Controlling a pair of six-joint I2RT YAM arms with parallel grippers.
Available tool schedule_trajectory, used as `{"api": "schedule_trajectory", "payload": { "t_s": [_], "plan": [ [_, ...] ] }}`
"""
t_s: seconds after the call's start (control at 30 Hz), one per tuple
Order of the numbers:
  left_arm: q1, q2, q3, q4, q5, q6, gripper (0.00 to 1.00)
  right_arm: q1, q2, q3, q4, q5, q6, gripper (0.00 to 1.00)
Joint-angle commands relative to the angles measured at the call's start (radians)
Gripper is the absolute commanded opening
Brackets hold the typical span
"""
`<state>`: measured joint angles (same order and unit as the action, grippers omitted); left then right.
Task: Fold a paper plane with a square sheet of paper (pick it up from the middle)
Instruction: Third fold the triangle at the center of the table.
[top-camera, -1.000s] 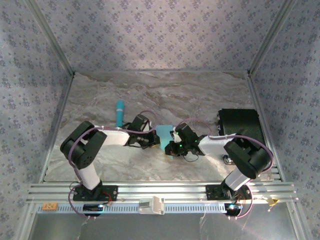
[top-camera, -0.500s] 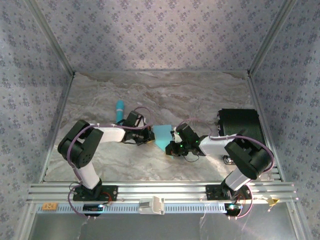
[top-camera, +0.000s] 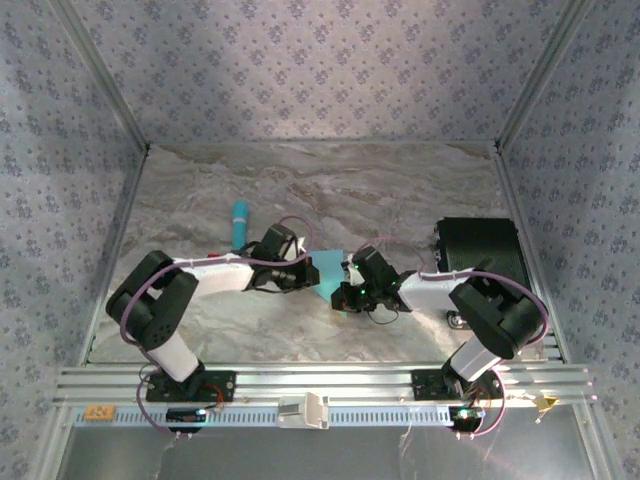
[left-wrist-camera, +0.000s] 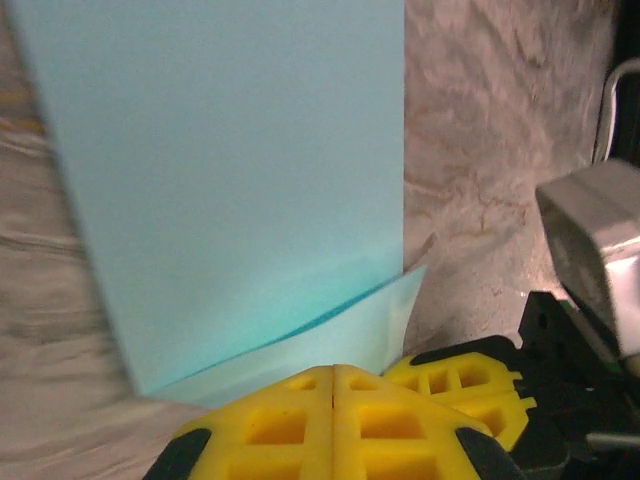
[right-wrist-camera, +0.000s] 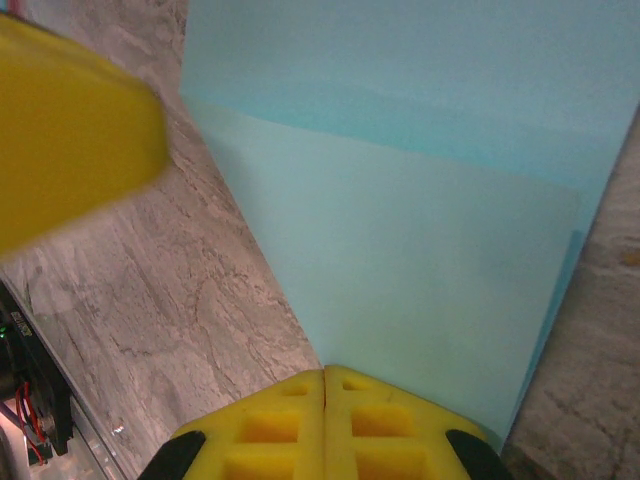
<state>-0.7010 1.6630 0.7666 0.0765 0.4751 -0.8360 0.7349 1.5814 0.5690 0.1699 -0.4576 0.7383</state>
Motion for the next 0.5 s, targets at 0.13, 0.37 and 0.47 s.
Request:
{"api": "schedule_trajectory", "payload": {
  "t_s": [0.13,0.37,0.47],
  "plan": [
    [0.005,0.106,0.030,-0.027,-0.043,-0.002,0.00,-0.006,-0.011,-0.038,-0.104,0.032,0.009,0.00],
    [0.020,0.127,0.003,-0.048,-0.025,0.011,0.00,-0.001,-0.036,0.016,-0.075,0.007,0.018,0.00],
    [0.020,0.127,0.003,-0.044,-0.014,0.016,0.00,0.002,-0.024,0.061,-0.063,0.005,0.017,0.00]
  ]
}}
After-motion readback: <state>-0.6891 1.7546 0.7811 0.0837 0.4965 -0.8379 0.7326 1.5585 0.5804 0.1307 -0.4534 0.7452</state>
